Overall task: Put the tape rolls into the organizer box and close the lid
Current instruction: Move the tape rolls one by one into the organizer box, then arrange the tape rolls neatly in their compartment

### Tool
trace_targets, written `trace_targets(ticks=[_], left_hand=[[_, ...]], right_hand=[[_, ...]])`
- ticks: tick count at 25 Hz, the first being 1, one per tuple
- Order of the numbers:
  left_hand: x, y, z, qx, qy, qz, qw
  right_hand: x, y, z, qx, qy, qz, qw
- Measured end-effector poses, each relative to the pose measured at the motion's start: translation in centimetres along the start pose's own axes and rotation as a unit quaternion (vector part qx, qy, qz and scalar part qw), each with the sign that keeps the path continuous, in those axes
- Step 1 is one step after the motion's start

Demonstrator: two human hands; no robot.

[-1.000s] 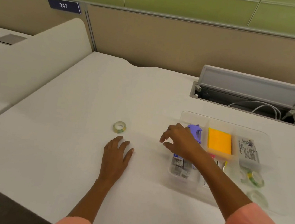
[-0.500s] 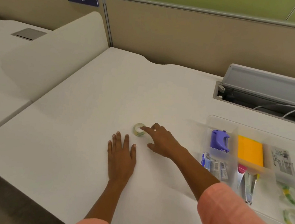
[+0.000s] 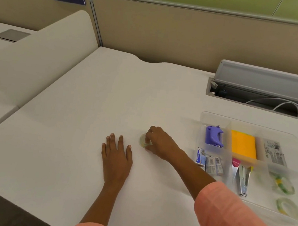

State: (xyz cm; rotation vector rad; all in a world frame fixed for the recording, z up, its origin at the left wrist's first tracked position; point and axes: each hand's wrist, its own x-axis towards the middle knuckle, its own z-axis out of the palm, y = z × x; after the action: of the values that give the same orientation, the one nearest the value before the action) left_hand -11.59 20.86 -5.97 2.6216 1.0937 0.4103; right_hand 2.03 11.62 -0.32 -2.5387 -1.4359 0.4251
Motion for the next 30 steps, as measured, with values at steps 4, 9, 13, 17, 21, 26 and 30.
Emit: trace_targets(ticks=[4, 9, 13, 17, 21, 26, 30], left_hand=[[0.0, 0.5, -0.4, 0.026, -0.034, -0.003, 0.999], [0.4, 4.0, -1.5, -0.111, -0.049, 0.013, 0.993], [-0.4, 10.4, -3.0, -0.272, 0.003, 0.069, 0.96], [-1.3, 14.7, -3.7, -0.333, 0.009, 0.122, 0.935], [-3.3, 18.6, -3.4, -0.326, -0.003, 0.18, 0.928], [-5.8, 22.6, -2.6, -0.306, -0.043, 0.225, 0.924], [-7.6, 25.6, -2.1, -0.301, -0.073, 0.249, 0.918]], right_hand=[[-1.6, 0.5, -1.2, 0.092, 0.031, 0.001, 0.995], [-6.1, 2.4, -5.4, 0.221, 0.134, 0.018, 0.966], [-11.9, 6.9, -8.5, 0.267, 0.197, 0.077, 0.94], [-18.7, 12.5, -10.4, 0.205, 0.214, 0.175, 0.939], [-25.5, 17.0, -10.4, 0.189, 0.198, 0.248, 0.929], [-28.9, 18.9, -8.1, 0.174, 0.136, 0.281, 0.934], [-29.0, 19.3, -6.4, 0.176, 0.085, 0.277, 0.941]])
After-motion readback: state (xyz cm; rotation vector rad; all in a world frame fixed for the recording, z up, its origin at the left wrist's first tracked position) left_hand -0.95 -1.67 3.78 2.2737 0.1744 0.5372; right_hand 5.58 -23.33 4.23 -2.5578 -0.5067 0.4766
